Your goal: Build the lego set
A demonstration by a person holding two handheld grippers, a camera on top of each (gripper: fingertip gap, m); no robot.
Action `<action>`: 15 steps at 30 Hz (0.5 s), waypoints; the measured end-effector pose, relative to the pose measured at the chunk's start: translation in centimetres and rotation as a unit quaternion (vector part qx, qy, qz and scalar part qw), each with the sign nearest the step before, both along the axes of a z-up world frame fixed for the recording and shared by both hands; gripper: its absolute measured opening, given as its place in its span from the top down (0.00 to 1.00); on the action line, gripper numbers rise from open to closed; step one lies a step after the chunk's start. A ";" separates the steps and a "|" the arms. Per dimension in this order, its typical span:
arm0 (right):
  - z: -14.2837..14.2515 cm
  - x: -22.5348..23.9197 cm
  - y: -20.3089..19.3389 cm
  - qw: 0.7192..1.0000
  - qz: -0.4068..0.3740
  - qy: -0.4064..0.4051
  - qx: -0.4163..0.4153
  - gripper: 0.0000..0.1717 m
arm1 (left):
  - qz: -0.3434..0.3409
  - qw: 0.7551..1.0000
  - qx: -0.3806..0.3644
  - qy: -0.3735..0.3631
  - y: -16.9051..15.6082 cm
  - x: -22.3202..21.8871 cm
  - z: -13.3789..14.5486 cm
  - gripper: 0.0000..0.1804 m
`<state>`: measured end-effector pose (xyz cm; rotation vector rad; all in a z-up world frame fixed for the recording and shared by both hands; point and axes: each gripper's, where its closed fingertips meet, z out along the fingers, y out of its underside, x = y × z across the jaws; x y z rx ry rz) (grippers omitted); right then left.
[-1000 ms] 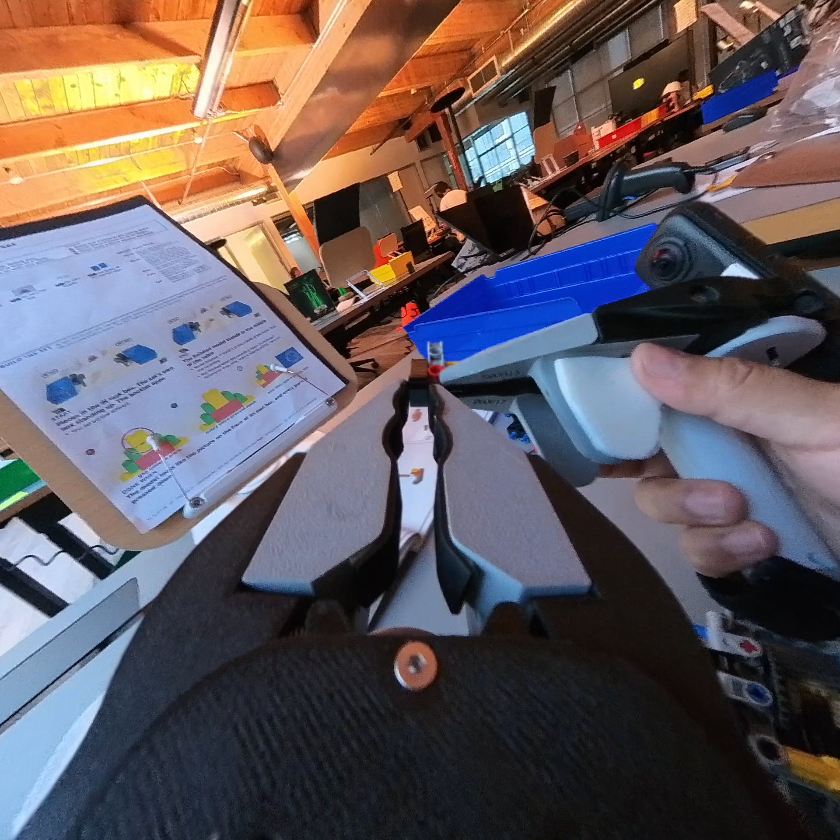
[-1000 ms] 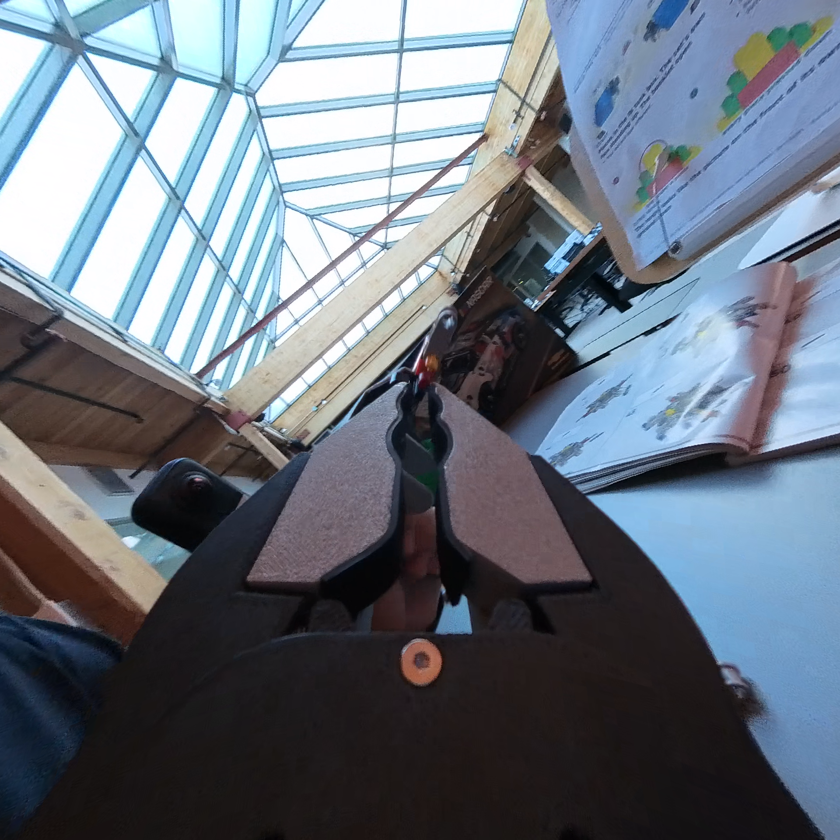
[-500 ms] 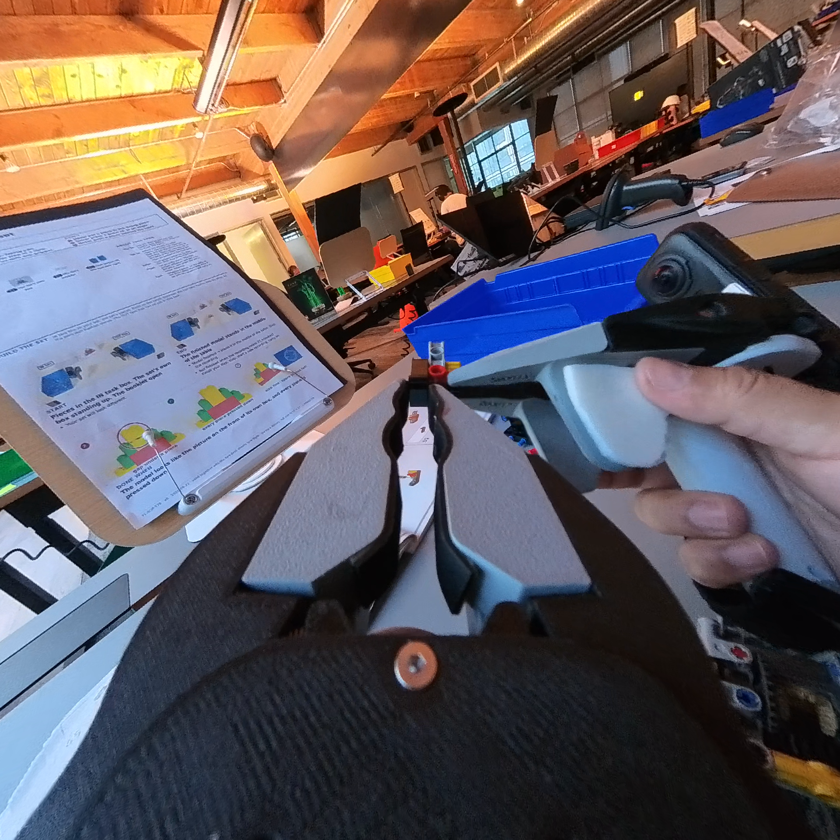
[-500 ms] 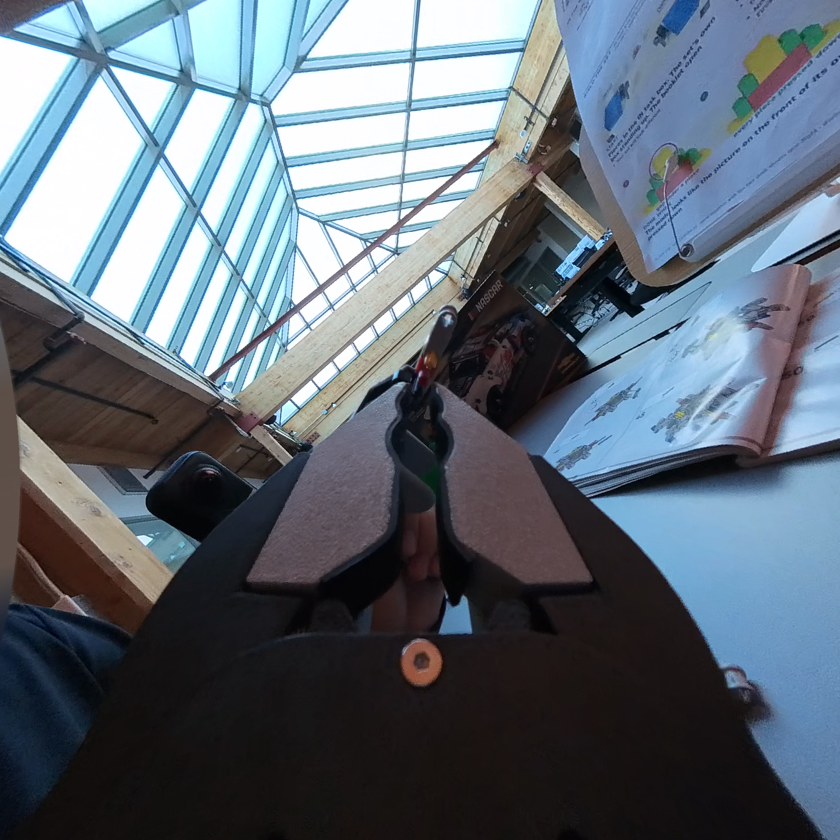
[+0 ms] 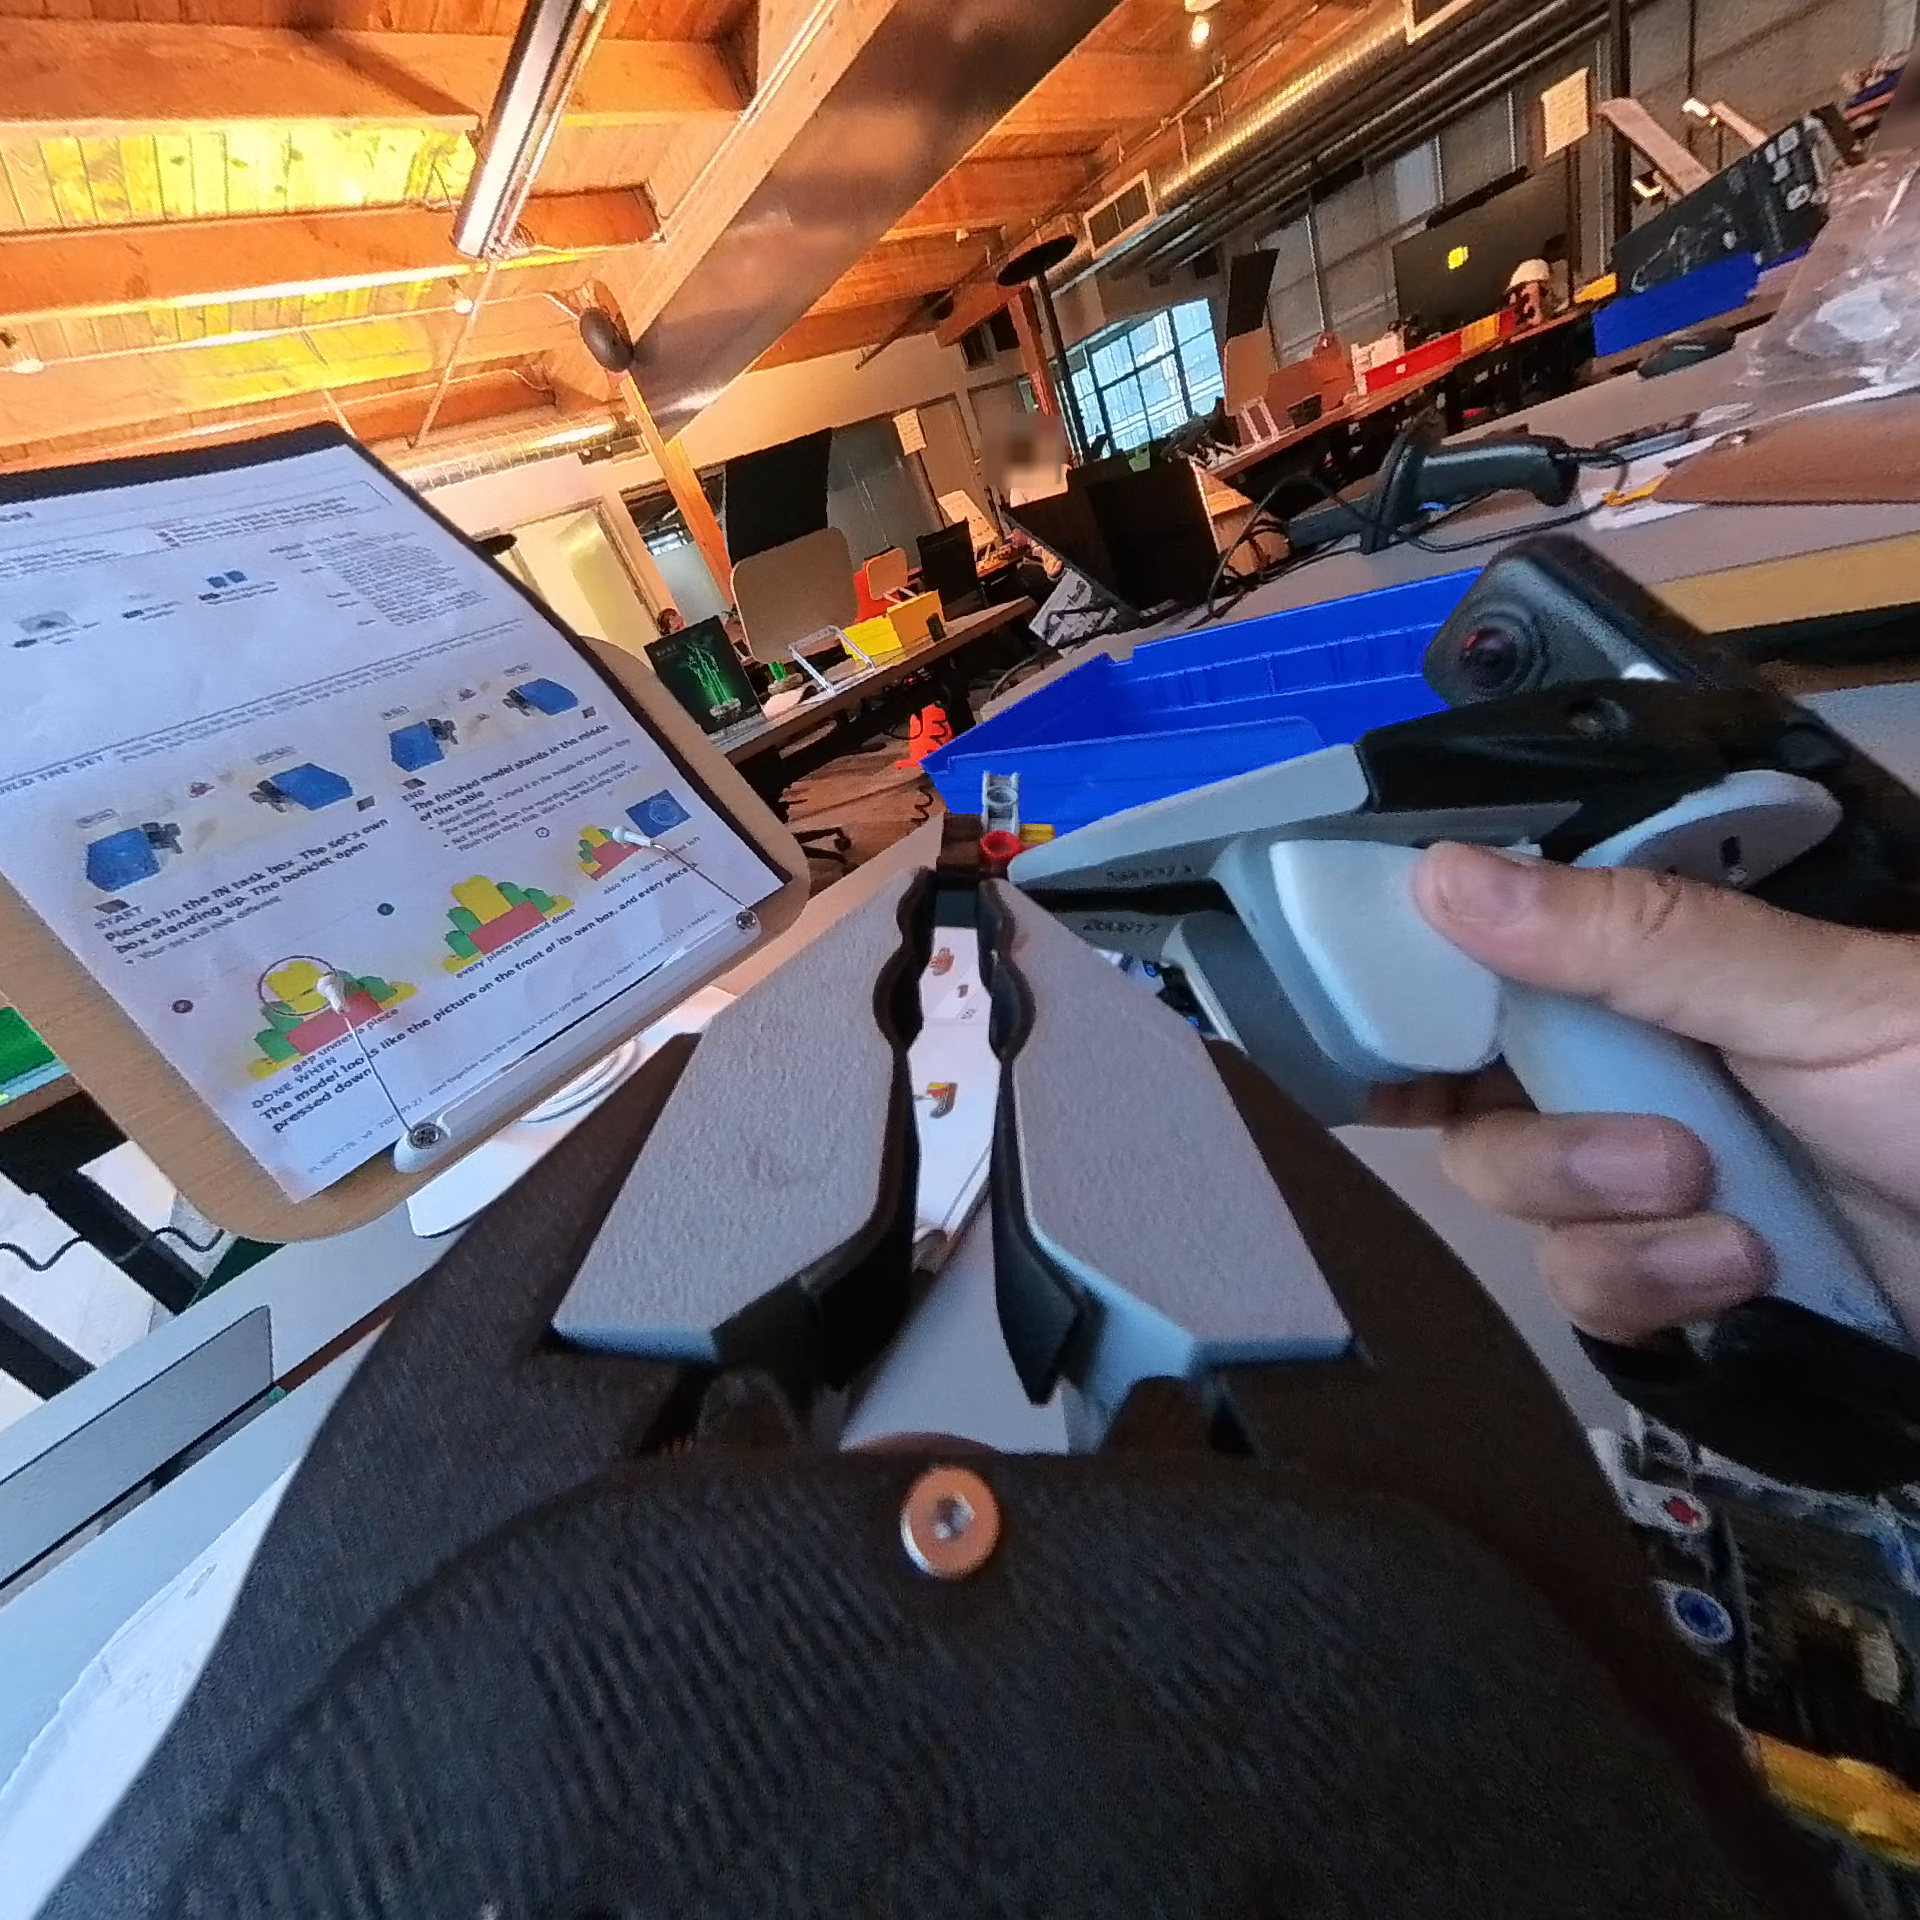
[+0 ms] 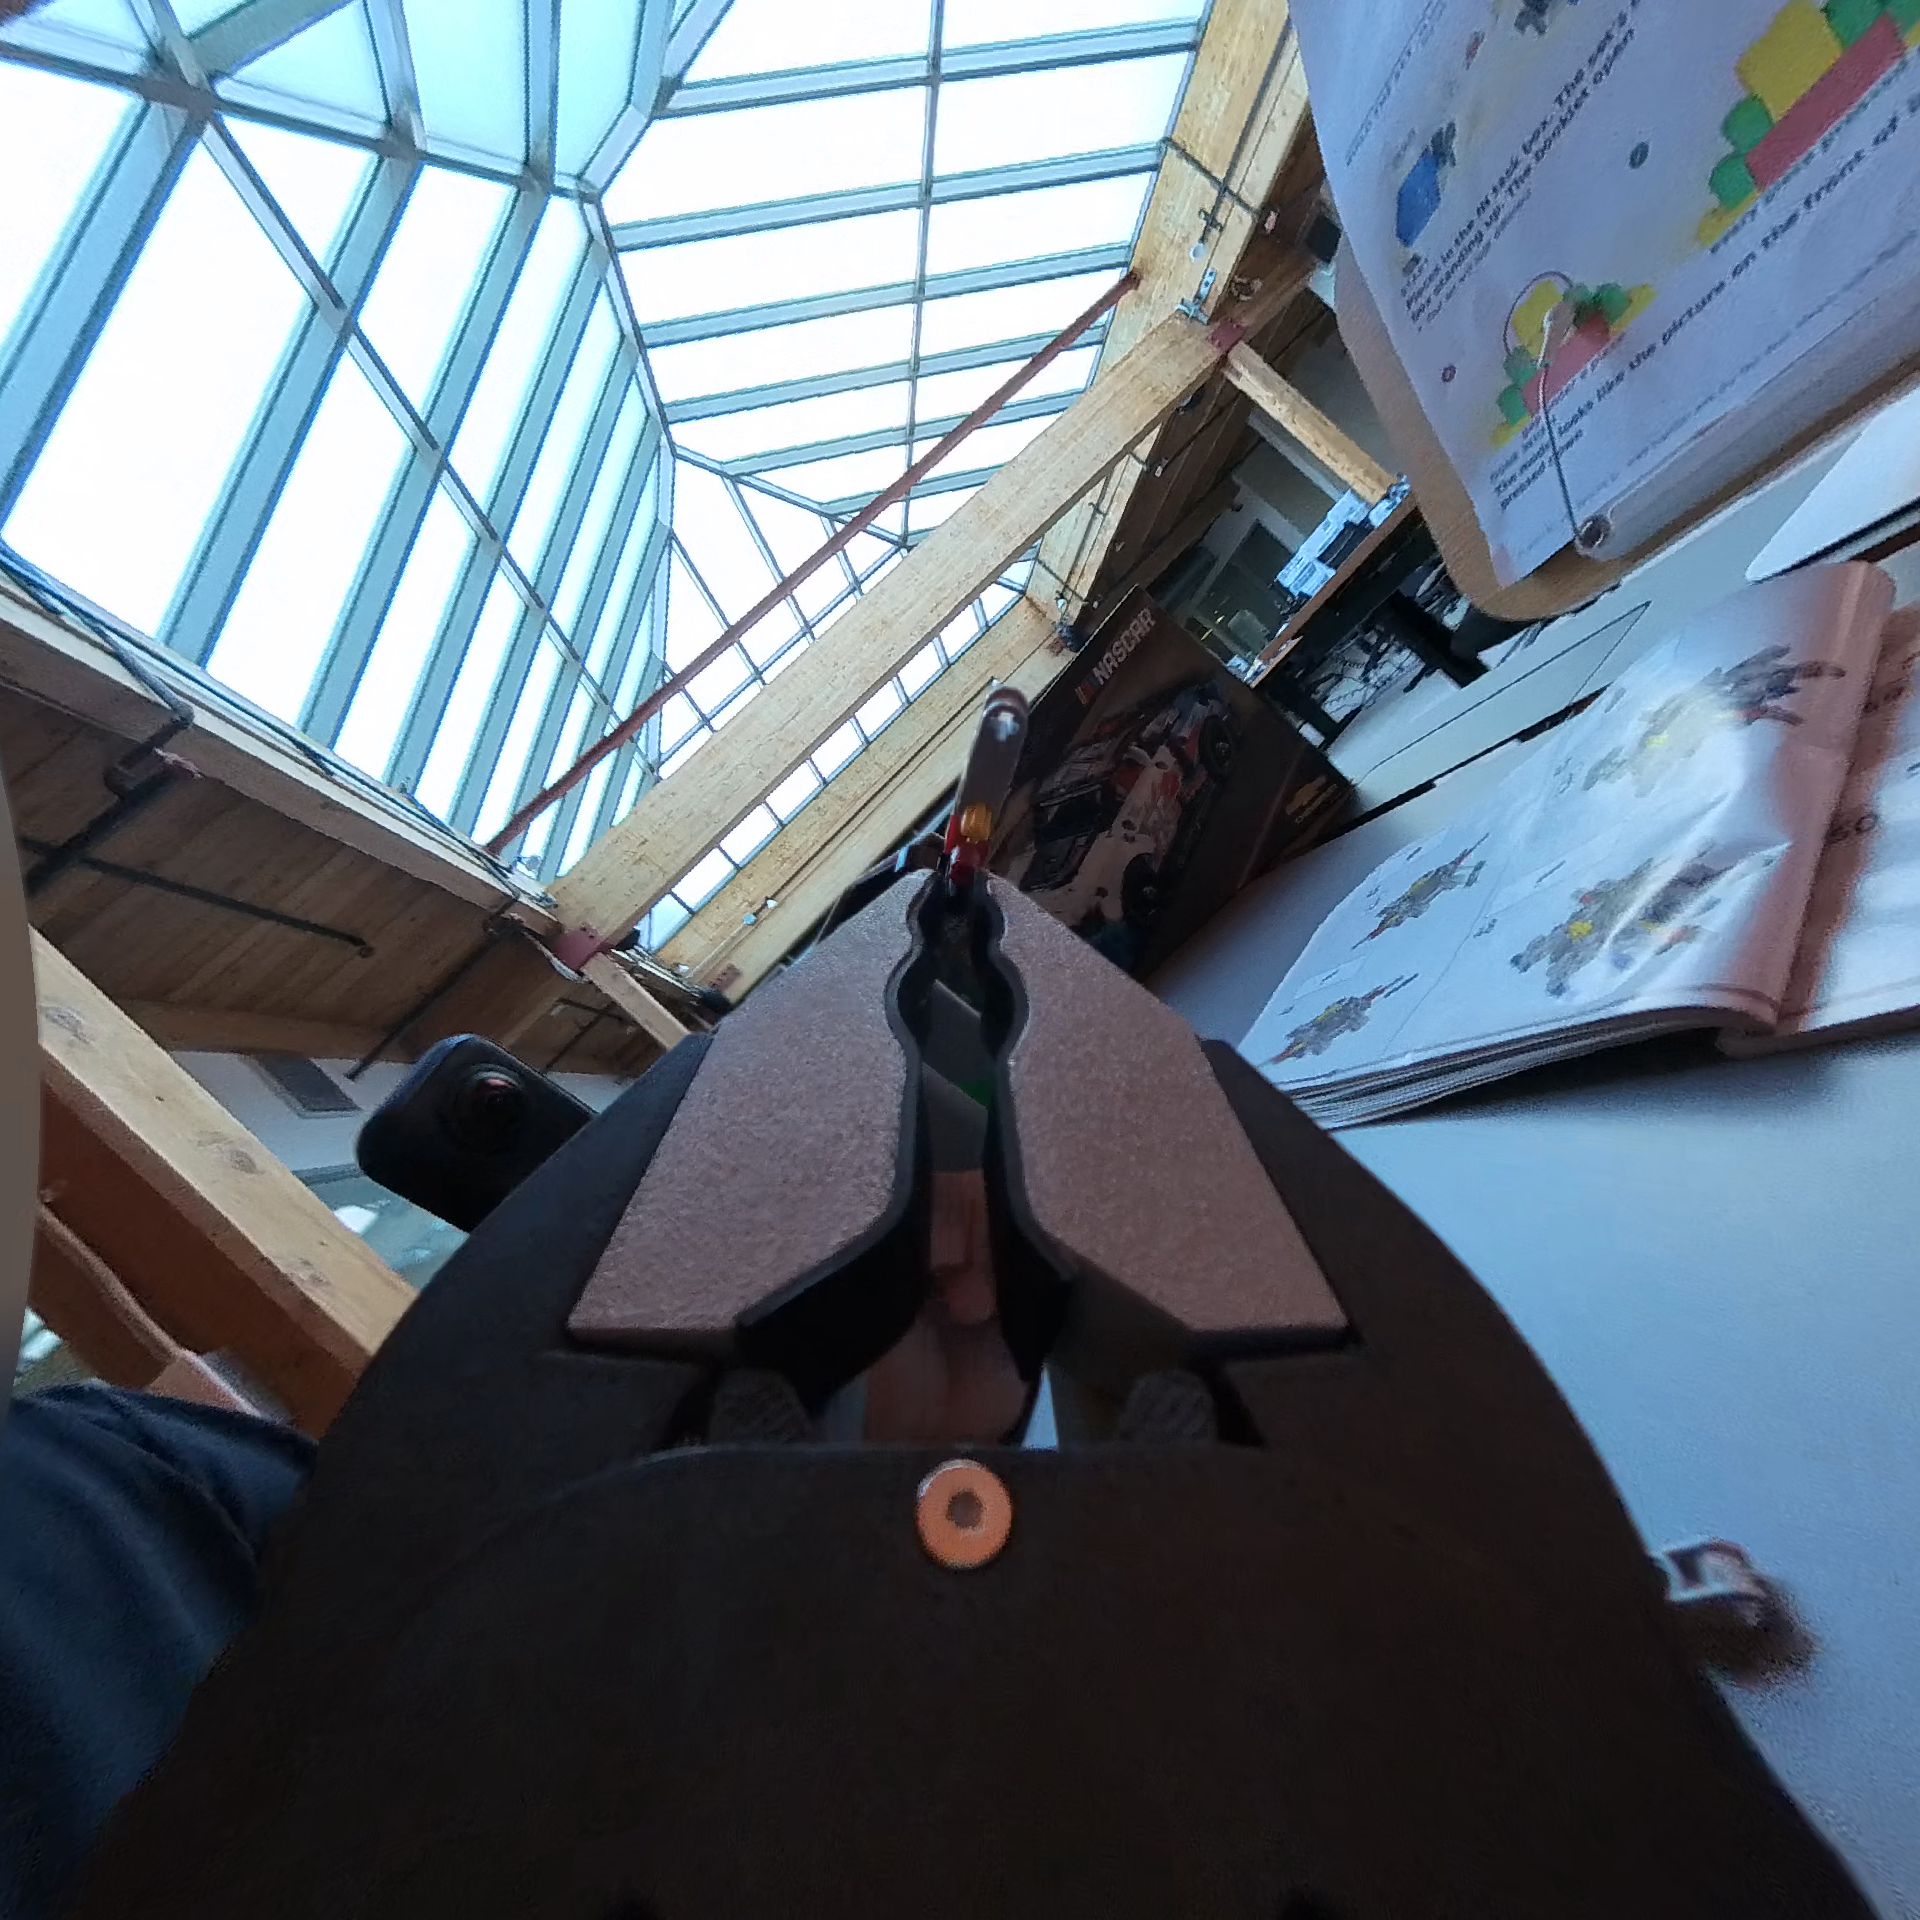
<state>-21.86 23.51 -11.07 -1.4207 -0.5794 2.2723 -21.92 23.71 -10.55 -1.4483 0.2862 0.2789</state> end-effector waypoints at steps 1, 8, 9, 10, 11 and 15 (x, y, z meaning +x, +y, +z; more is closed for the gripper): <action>0.1 -0.1 0.0 1.000 0.007 0.000 -0.020 1.00 | 0.002 1.000 0.005 -0.001 0.0 -0.1 0.1 0.97; 0.6 -1.1 -0.1 0.954 0.100 0.037 -0.281 1.00 | 0.037 0.996 0.024 0.081 -0.3 -1.0 0.6 0.97; 0.7 -1.1 -0.1 0.948 0.106 0.039 -0.296 1.00 | 0.039 0.995 0.025 0.086 -0.4 -1.1 0.7 0.97; 0.8 -1.2 -0.1 0.945 0.111 0.040 -0.304 1.00 | 0.038 0.996 0.025 0.083 -0.4 -1.2 0.8 0.97; 0.9 -1.2 -0.1 0.946 0.112 0.037 -0.302 1.00 | 0.036 0.996 0.024 0.074 -0.4 -1.2 0.8 0.97; 0.8 -1.0 0.0 0.988 0.050 -0.003 -0.145 0.99 | 0.014 1.000 0.011 0.019 -0.3 -1.2 0.5 0.97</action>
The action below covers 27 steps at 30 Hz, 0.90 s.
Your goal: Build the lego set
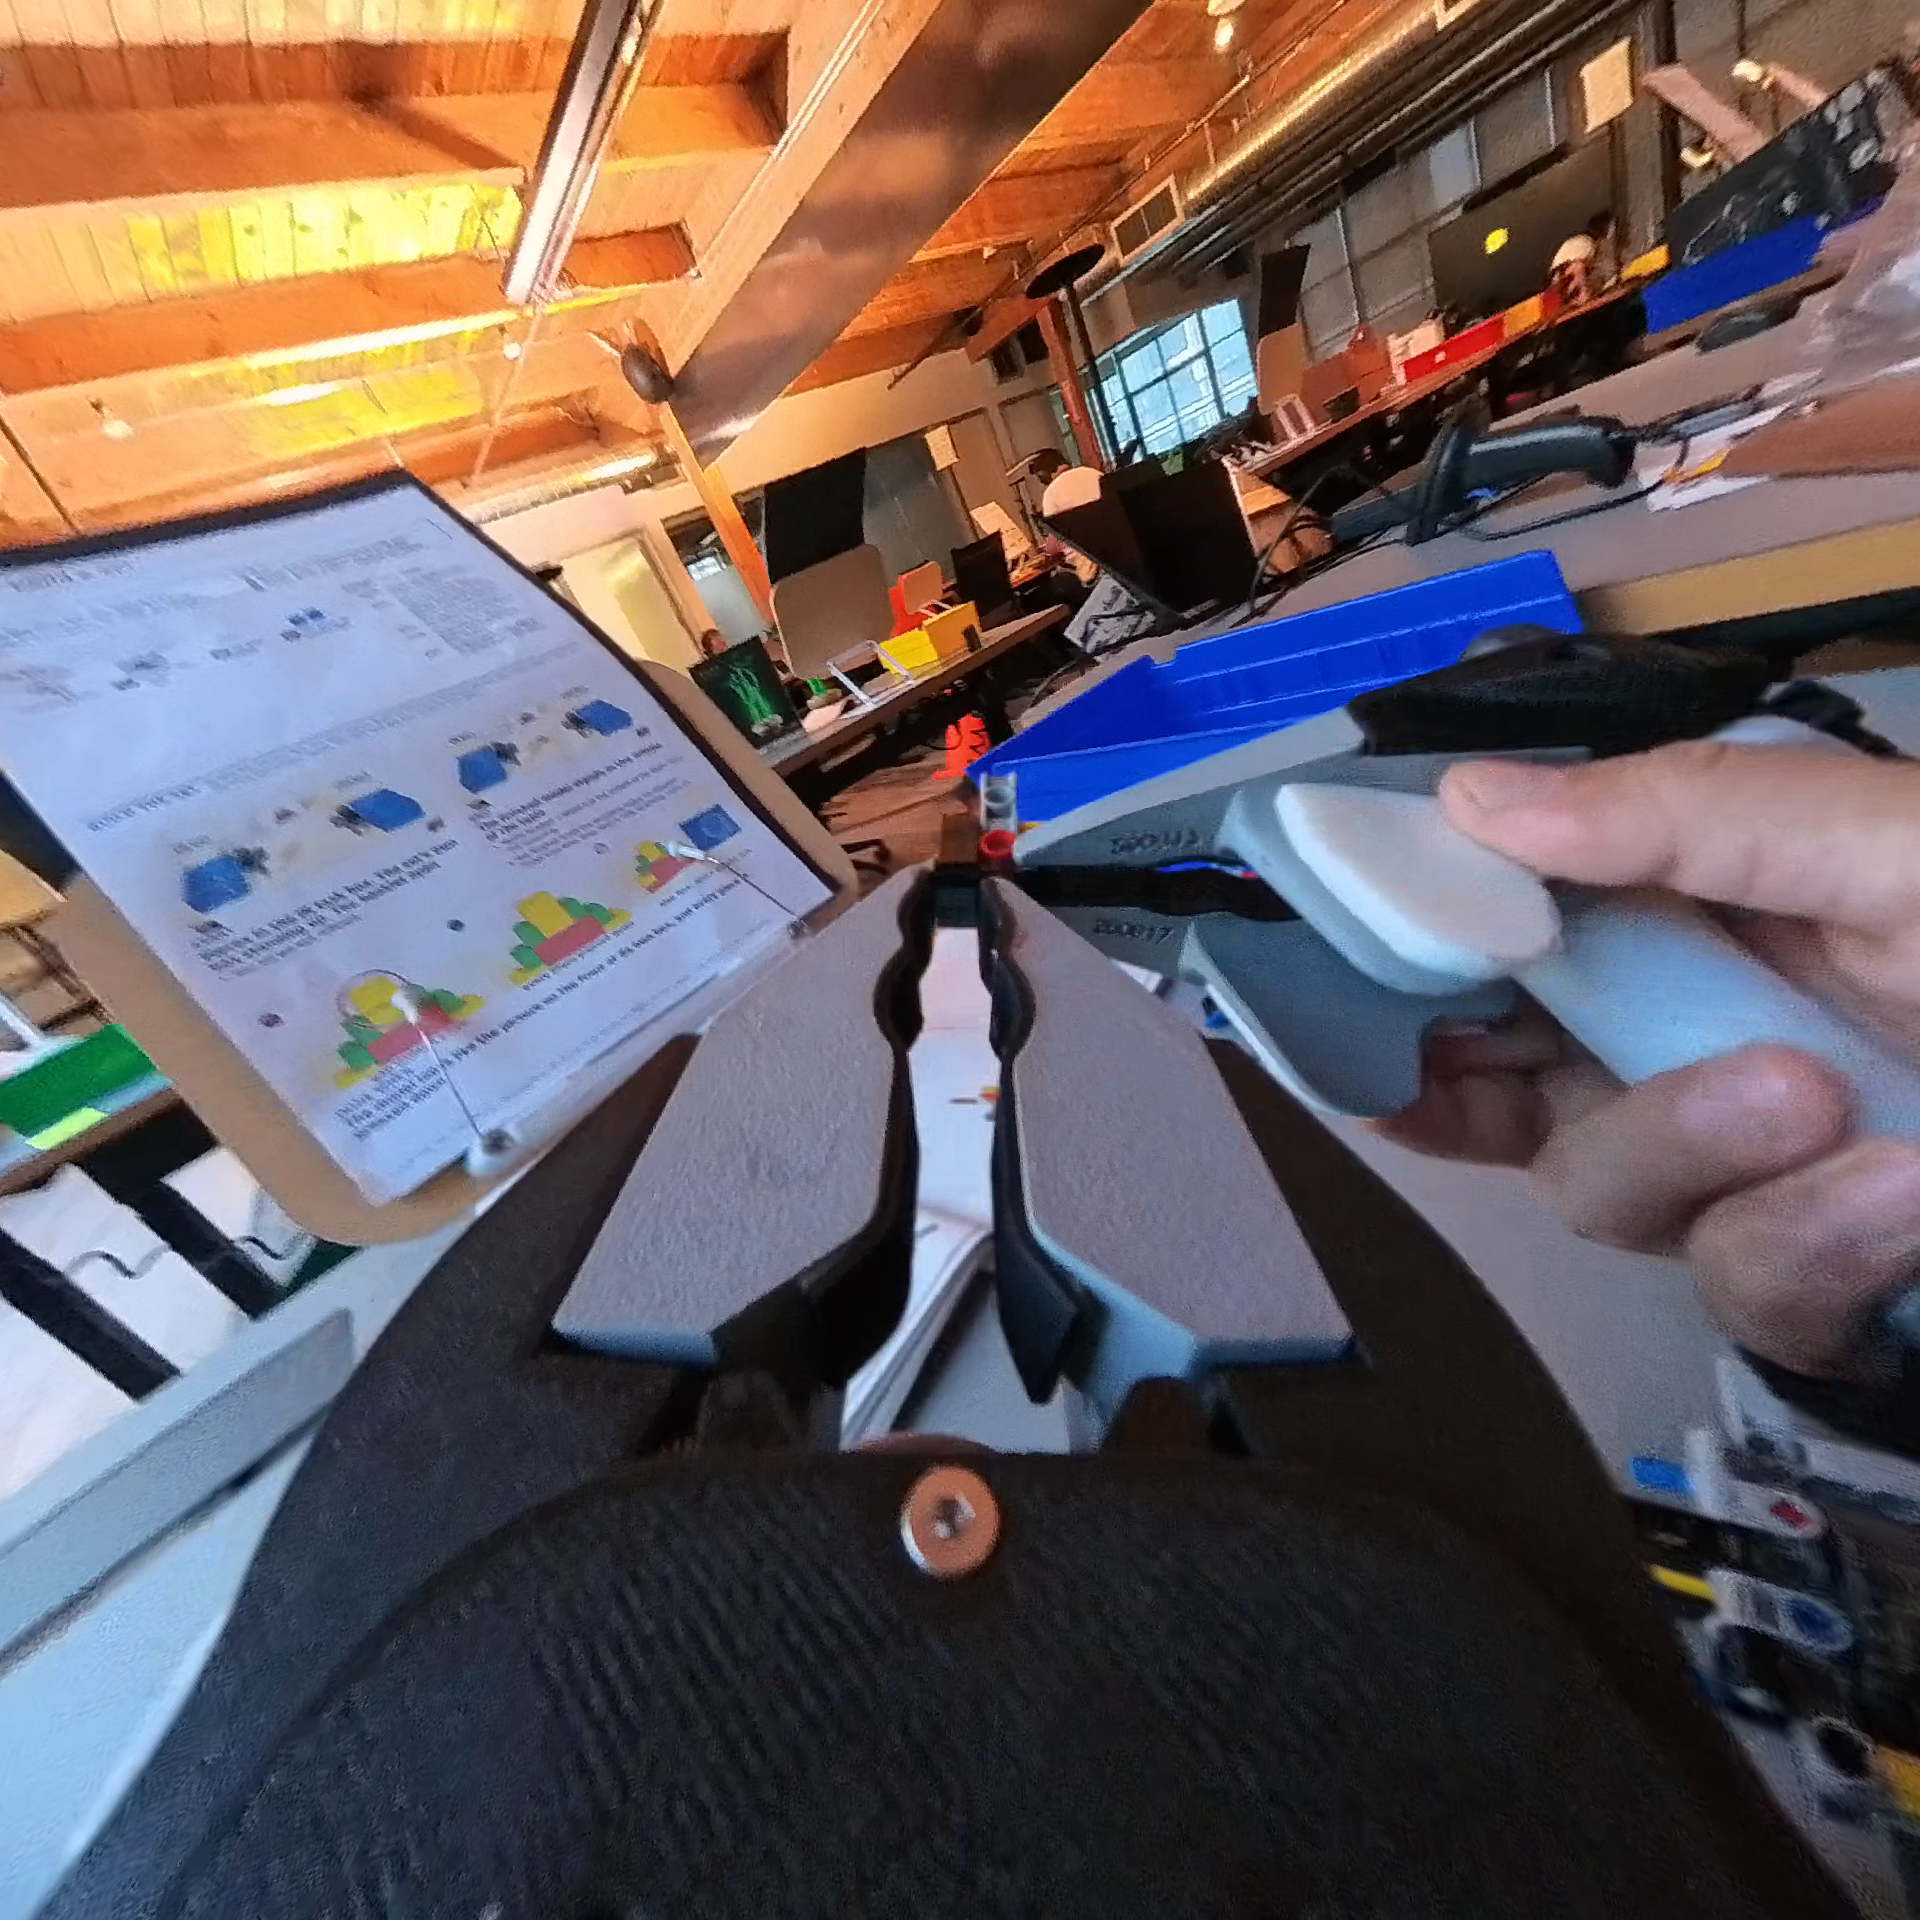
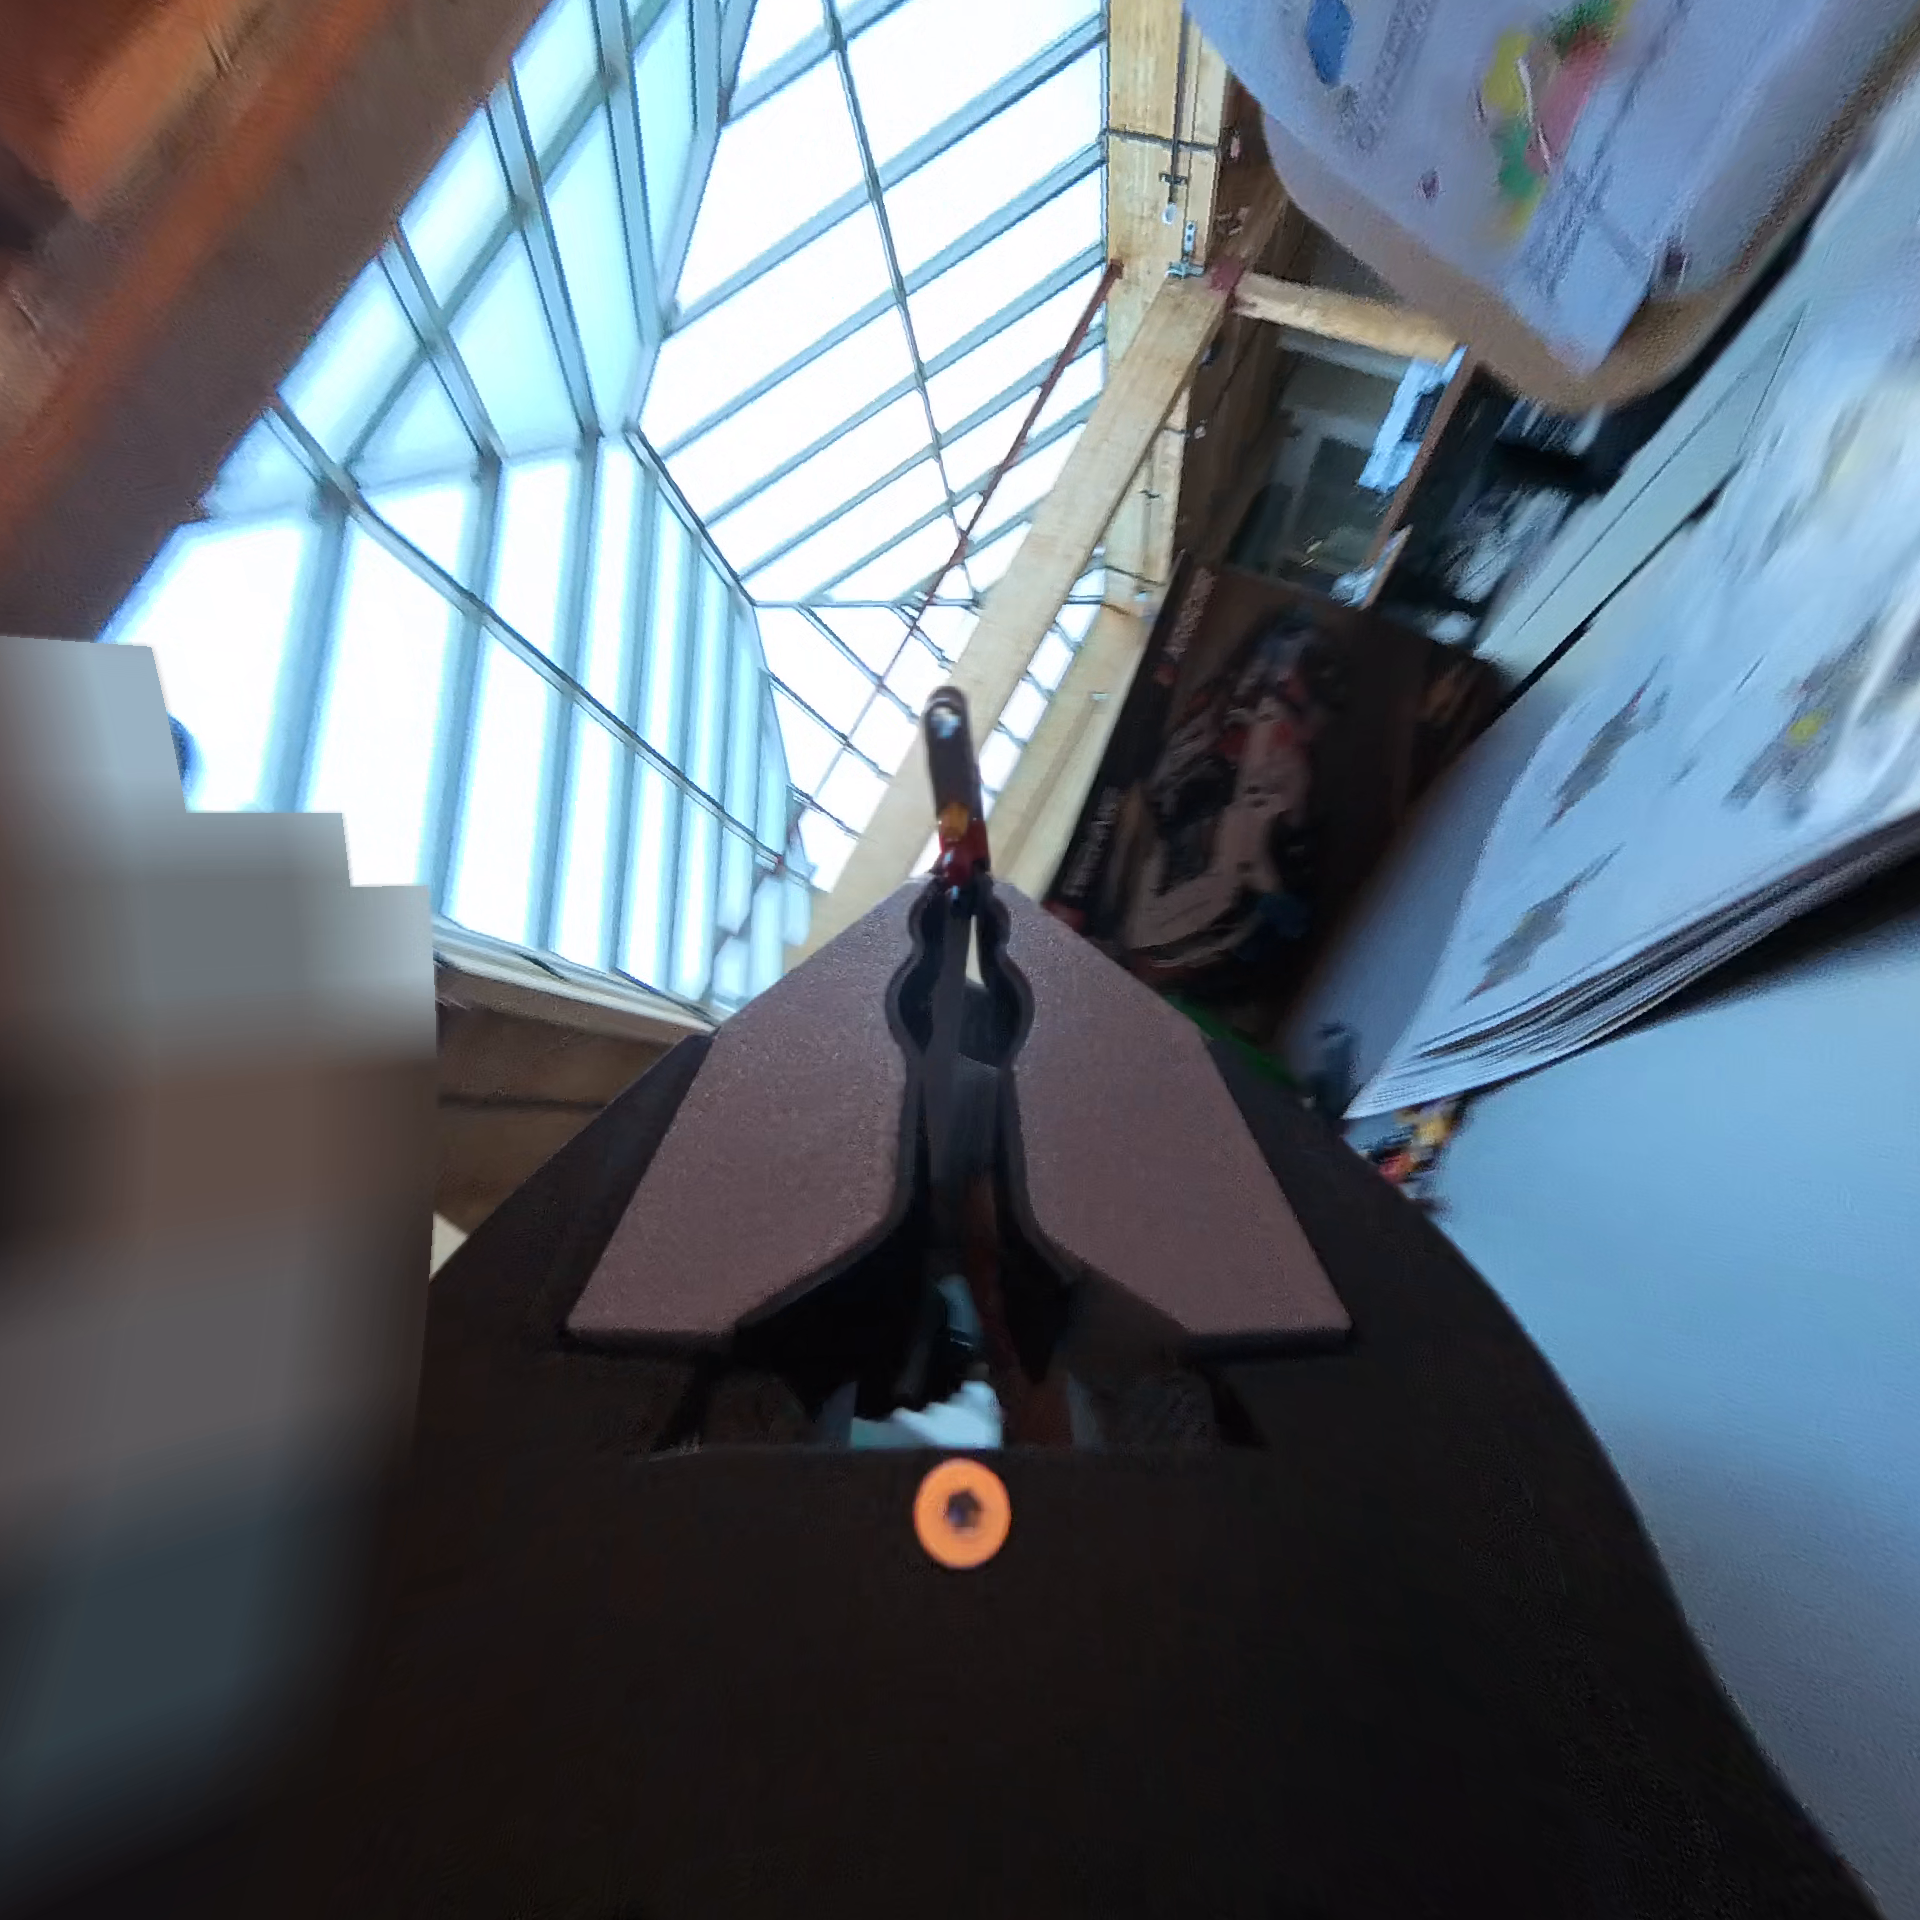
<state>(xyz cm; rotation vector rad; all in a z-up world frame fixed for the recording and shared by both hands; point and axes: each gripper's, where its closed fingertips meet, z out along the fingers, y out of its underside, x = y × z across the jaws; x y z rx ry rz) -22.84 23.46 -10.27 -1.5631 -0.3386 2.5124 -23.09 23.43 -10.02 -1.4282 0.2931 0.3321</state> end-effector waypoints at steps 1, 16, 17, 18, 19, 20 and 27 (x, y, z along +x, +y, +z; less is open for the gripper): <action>-0.1 0.1 0.0 0.998 -0.021 -0.015 0.059 0.98 | -0.003 1.000 -0.006 -0.018 0.1 0.0 -0.1 0.97; -0.9 0.5 0.4 0.959 -0.112 -0.048 0.257 1.00 | -0.055 0.985 -0.038 -0.157 0.5 0.2 -1.1 0.97; -1.0 0.4 0.4 0.963 -0.103 -0.050 0.242 1.00 | -0.050 0.987 -0.037 -0.151 0.6 0.1 -1.1 0.97; -1.2 0.2 0.5 0.968 -0.095 -0.052 0.226 1.00 | -0.045 0.988 -0.036 -0.143 0.6 0.0 -1.2 0.97; -1.3 0.1 0.5 0.973 -0.089 -0.051 0.207 1.00 | -0.041 0.989 -0.034 -0.138 0.6 -0.2 -1.2 0.97; -1.3 -0.1 0.5 0.977 -0.084 -0.051 0.188 1.00 | -0.038 0.990 -0.032 -0.134 0.6 -0.4 -1.3 0.97; -1.9 -1.1 0.9 0.999 -0.011 -0.011 -0.044 1.00 | 0.008 0.998 -0.025 -0.048 0.9 -1.4 -1.7 0.97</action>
